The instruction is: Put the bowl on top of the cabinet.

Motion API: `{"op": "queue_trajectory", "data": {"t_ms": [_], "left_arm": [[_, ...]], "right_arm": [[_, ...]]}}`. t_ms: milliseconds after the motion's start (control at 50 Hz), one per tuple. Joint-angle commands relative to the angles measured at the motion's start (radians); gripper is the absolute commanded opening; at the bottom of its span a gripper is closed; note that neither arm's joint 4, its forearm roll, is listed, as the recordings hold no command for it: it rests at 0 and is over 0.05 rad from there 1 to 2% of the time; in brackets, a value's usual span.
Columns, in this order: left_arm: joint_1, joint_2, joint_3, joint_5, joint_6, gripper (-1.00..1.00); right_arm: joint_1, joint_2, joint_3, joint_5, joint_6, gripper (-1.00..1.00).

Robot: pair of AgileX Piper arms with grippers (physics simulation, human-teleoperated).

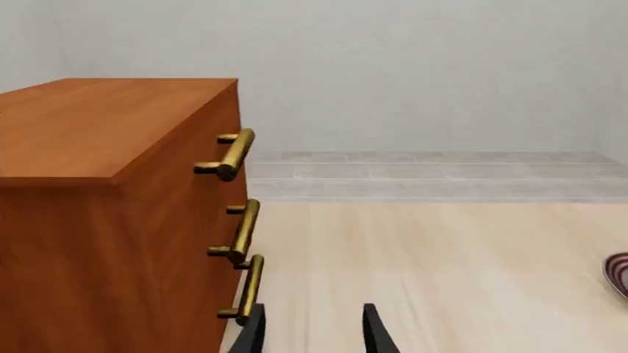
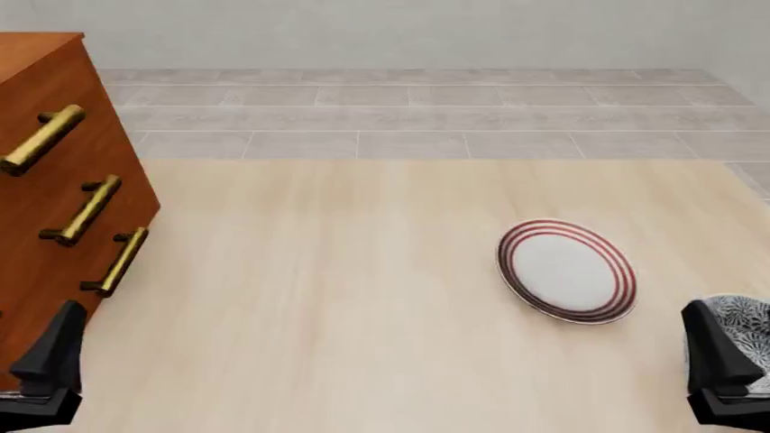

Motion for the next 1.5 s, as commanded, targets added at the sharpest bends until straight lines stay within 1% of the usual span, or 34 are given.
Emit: {"op": "queue_trajectory", "data": {"t_ms": [20, 120, 240, 320, 400, 420, 460, 500, 520, 540, 600, 620, 660, 700, 840, 940, 960, 1000, 1160, 1220, 1260, 1300, 1320, 1360, 1420, 1440, 1480, 1500], "left_arm": [[0.008, 0.005, -0.003, -0.002, -0.009, 1.00], [0.010, 0.005, -0.004, -0.002, -0.007, 1.00], [0.011, 0.004, -0.005, -0.003, -0.007, 1.00], [0.012, 0.002, -0.006, -0.004, -0.006, 1.00], [0.010, 0.002, -0.006, -0.004, -0.003, 1.00], [0.011, 0.002, -0.006, -0.003, -0.001, 1.00], [0.009, 0.003, -0.005, -0.004, 0.000, 1.00], [0.008, 0.002, -0.005, -0.003, 0.002, 1.00], [0.007, 0.002, -0.006, -0.003, 0.003, 1.00], [0.008, 0.002, -0.006, -0.002, 0.003, 1.00], [0.007, 0.002, -0.006, -0.002, 0.004, 1.00], [0.007, 0.001, -0.007, -0.002, 0.004, 1.00], [0.007, 0.001, -0.007, -0.002, 0.005, 1.00], [0.005, 0.002, -0.007, -0.001, 0.007, 1.00], [0.001, 0.003, -0.006, -0.002, 0.010, 1.00], [0.002, 0.004, -0.007, -0.004, 0.008, 1.00], [0.000, 0.005, -0.006, -0.004, 0.009, 1.00], [0.000, 0.006, -0.006, -0.005, 0.010, 1.00], [0.001, 0.003, -0.008, -0.003, 0.008, 1.00], [0.000, 0.003, -0.007, -0.004, 0.009, 1.00], [-0.002, 0.005, -0.006, -0.005, 0.010, 1.00], [-0.002, 0.005, -0.006, -0.004, 0.009, 1.00], [-0.002, 0.005, -0.007, -0.004, 0.008, 1.00], [0.000, 0.005, -0.006, -0.004, 0.007, 1.00], [-0.002, 0.006, -0.006, -0.006, 0.007, 1.00], [-0.003, 0.007, -0.006, -0.006, 0.007, 1.00], [-0.004, 0.007, -0.006, -0.006, 0.007, 1.00], [-0.004, 0.007, -0.005, -0.006, 0.007, 1.00]], "right_arm": [[0.005, 0.056, -0.002, -0.042, -0.007, 1.00], [0.006, 0.119, -0.003, -0.099, -0.018, 1.00], [0.012, 0.156, -0.005, -0.133, -0.022, 1.00], [0.021, 0.153, -0.006, -0.129, -0.017, 1.00], [0.025, 0.129, -0.022, -0.090, -0.020, 1.00], [0.024, 0.128, -0.034, -0.078, -0.024, 1.00], [0.006, 0.180, -0.052, -0.085, -0.059, 1.00], [0.004, 0.184, -0.079, -0.061, -0.046, 1.00], [-0.004, 0.201, -0.088, -0.058, -0.058, 1.00], [0.001, 0.190, -0.111, -0.030, -0.052, 1.00], [-0.005, 0.200, -0.156, 0.015, -0.056, 1.00], [-0.004, 0.208, -0.176, 0.034, -0.039, 1.00], [-0.007, 0.208, -0.205, 0.064, -0.032, 1.00], [-0.010, 0.217, -0.243, 0.102, -0.044, 1.00], [-0.015, 0.230, -0.333, 0.196, -0.054, 1.00], [-0.034, 0.249, -0.408, 0.261, -0.062, 1.00], [-0.049, 0.266, -0.419, 0.269, -0.072, 1.00], [-0.055, 0.269, -0.445, 0.292, -0.067, 1.00], [-0.083, 0.295, -0.493, 0.346, -0.061, 1.00], [-0.096, 0.293, -0.504, 0.359, -0.066, 1.00], [-0.099, 0.292, -0.510, 0.377, -0.090, 1.00], [-0.102, 0.304, -0.512, 0.386, -0.090, 1.00], [-0.104, 0.307, -0.520, 0.397, -0.081, 1.00], [-0.117, 0.318, -0.530, 0.411, -0.087, 1.00], [-0.125, 0.330, -0.554, 0.436, -0.070, 1.00], [-0.142, 0.345, -0.561, 0.445, -0.064, 1.00], [-0.146, 0.361, -0.562, 0.448, -0.064, 1.00], [-0.157, 0.364, -0.577, 0.466, -0.080, 1.00]]}}
